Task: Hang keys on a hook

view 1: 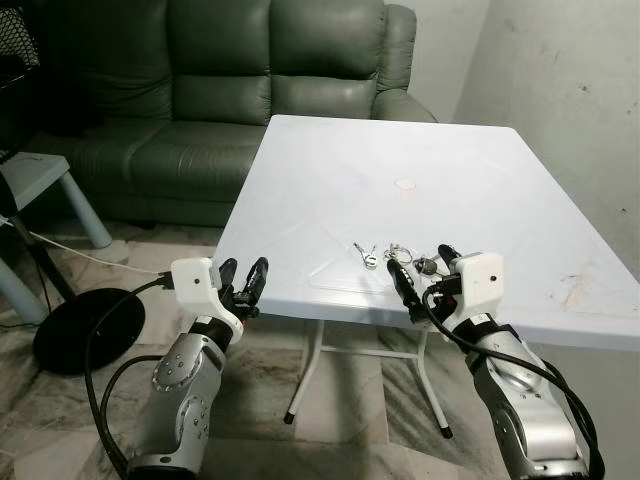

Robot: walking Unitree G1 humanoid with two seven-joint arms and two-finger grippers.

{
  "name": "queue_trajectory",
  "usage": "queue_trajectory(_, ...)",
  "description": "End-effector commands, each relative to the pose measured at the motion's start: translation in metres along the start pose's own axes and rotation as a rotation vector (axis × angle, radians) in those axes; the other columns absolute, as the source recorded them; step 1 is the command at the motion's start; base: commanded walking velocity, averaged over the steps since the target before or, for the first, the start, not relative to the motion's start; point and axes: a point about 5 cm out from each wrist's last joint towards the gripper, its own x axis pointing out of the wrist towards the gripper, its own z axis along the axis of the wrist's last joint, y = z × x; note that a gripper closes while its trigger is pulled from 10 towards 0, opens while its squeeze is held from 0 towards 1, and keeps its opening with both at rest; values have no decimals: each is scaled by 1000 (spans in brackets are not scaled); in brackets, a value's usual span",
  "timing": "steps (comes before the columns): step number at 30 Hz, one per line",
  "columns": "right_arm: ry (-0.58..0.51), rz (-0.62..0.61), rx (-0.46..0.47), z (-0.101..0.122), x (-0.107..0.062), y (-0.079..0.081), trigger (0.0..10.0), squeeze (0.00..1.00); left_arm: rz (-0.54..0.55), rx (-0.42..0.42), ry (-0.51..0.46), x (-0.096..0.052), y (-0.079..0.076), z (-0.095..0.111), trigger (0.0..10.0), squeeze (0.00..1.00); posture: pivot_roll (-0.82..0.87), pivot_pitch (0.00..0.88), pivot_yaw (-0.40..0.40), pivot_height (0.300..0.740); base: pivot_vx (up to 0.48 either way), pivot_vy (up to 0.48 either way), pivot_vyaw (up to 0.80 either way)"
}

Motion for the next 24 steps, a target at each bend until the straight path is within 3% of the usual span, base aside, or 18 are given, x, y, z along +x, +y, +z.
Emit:
queue_trajectory(1, 13, -36, 7, 1, 3, -4, 10000, 0, -16, 24, 0, -1, -2, 4, 10000, 0, 169, 0, -33, 740, 0, 0, 0)
queue_trajectory(13, 64, -133, 26, 10, 29, 0, 10000, 0, -28, 54, 16, -14, -7, 10, 10000, 0, 213, 0, -45, 740, 0, 0, 0)
queue_trajectory(17, 52, -120, 42, 14, 36, 8, 10000, 0, -15, 24, 9, -19, -7, 13, 10000, 0, 219, 0, -43, 740, 0, 0, 0)
queue_trajectory(24, 48, -114, 49, 14, 38, 9, 10000, 0, -8, 18, 4, -18, -7, 17, 10000, 0, 216, 6, -38, 740, 0, 0, 0)
